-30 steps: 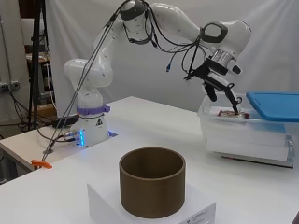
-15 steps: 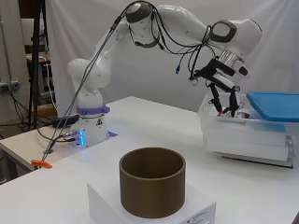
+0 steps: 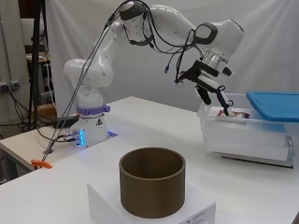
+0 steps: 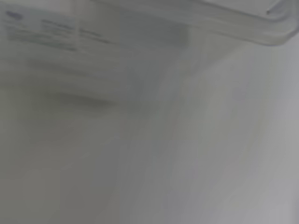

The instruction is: Teleoperate dual arm-hand system to remove items from a box

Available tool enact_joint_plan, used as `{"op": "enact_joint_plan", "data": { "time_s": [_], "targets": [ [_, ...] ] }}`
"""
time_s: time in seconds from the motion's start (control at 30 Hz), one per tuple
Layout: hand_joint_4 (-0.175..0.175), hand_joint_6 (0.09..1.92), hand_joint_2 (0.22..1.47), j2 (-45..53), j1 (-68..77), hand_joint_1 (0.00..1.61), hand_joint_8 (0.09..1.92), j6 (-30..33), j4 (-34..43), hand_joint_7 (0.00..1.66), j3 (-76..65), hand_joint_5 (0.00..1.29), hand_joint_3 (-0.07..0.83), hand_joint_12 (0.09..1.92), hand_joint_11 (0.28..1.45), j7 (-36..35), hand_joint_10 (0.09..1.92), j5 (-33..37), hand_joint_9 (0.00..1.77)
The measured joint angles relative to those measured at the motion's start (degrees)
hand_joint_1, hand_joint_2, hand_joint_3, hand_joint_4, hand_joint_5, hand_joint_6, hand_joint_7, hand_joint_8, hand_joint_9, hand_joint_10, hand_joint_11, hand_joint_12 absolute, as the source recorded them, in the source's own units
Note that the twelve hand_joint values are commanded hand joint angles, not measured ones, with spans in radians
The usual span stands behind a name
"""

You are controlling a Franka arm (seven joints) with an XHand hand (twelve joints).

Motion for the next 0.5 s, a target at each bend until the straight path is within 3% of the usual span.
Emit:
{"op": "enact_joint_plan", "data": {
  "time_s": [0.13,0.27,0.5],
  "targets": [
    [0.001,0.09,0.94,-0.45,-0.43,0.27,0.09,4.04,1.0,0.41,0.49,0.38,-0.009,0.09,0.48,0.23,0.09,-2.72,0.45],
    [-0.024,0.09,0.94,-0.34,0.8,0.27,0.09,6.54,1.81,0.32,-0.41,0.26,-0.005,0.09,0.44,-1.93,0.09,-0.6,0.37],
    [-0.051,0.09,0.93,-0.23,-1.42,0.3,0.09,7.07,4.46,0.32,1.71,0.25,-0.004,0.09,0.41,-3.87,0.09,2.24,0.37]
  ]
}}
